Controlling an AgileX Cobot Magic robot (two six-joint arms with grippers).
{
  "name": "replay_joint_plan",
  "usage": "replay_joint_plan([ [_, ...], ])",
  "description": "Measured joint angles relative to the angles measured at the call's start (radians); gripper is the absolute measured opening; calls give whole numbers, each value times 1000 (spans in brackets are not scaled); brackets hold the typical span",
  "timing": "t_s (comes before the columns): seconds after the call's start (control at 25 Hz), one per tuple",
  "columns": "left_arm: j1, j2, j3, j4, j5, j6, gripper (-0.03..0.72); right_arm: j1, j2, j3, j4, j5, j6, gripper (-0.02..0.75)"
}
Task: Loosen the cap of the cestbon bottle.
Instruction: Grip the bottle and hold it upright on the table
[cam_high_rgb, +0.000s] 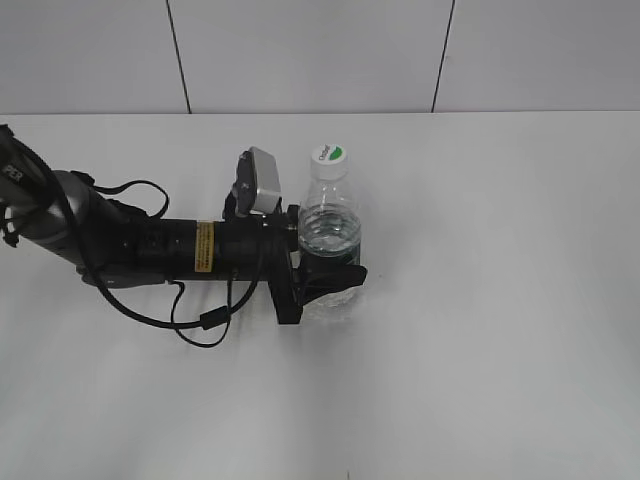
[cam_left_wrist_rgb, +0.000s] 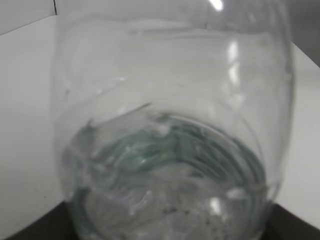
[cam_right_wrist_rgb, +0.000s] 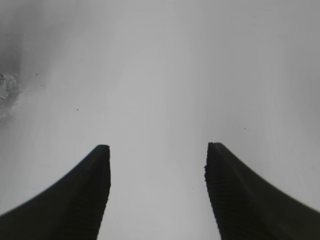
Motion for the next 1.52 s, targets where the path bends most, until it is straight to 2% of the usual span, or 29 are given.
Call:
replay_joint_plan([
  [0.36,0,0,-1,6,46,0,402,0,117,-70,155,-18,-82,461],
  [0.88,0,27,-9,-6,2,1,401,6,317,-239,277,71,-149,461],
  [1.0,0,28,-9,-4,-2,1,401,49,367,-283,284,75,-160,461],
  [1.24,0,31,-9,26,-22,0,401,200,505,-443,297,106,-161,461],
  [1.52,0,31,-9,32,-26,-16,401,267,662,-614,303,157,-147,461],
])
